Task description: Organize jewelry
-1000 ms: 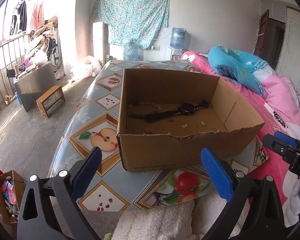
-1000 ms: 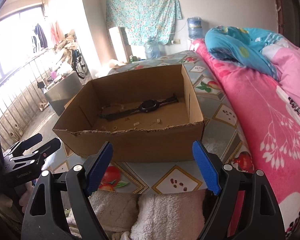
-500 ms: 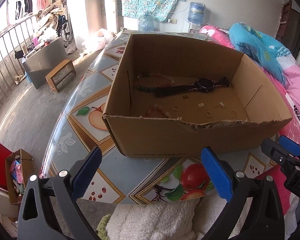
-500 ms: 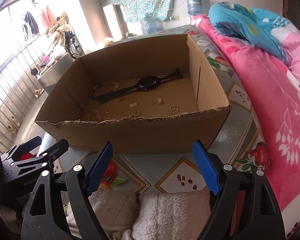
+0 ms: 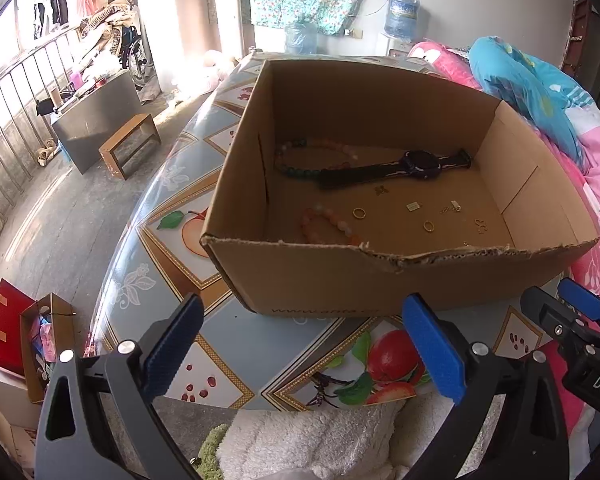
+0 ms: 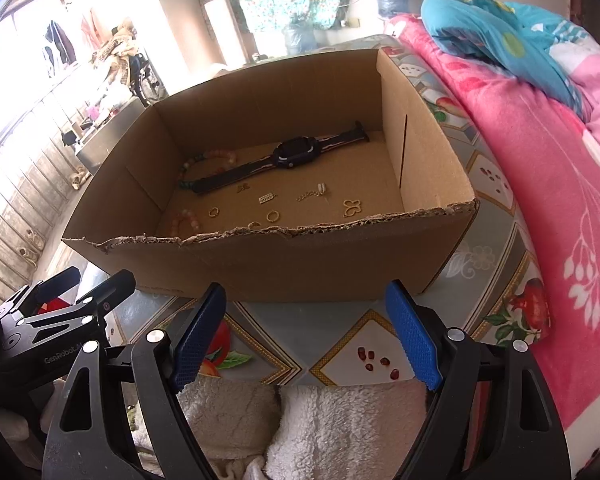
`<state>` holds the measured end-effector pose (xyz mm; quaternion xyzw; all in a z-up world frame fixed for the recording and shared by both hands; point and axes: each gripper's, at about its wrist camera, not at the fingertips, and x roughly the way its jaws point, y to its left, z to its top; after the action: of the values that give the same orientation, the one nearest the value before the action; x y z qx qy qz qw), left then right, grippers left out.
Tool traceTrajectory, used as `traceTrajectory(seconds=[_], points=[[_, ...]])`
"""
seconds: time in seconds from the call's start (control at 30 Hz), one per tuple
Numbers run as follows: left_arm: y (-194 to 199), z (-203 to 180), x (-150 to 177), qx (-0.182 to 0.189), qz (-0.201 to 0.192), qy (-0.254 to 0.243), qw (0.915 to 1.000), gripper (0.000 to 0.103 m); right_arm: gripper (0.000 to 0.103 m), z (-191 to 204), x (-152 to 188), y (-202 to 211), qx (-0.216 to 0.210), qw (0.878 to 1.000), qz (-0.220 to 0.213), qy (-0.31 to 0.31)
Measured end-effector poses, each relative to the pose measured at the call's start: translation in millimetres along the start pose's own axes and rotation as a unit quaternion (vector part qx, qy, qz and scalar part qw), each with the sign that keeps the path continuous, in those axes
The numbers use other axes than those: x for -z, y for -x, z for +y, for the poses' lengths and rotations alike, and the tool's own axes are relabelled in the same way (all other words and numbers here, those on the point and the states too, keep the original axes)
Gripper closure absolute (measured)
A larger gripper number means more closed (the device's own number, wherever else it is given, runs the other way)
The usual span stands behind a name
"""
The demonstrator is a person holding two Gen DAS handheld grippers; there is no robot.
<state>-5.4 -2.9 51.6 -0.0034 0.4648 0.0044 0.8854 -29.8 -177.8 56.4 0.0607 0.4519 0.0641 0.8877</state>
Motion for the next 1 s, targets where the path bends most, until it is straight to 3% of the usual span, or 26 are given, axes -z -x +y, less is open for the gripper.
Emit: traceTrajectory(seconds=[1.0], points=[[-5.9, -2.1, 0.3, 0.004, 0.008, 0.004, 1.0000, 0.006, 0.025, 2.4, -3.5, -4.0, 0.002, 1.000, 0.008, 0.010]])
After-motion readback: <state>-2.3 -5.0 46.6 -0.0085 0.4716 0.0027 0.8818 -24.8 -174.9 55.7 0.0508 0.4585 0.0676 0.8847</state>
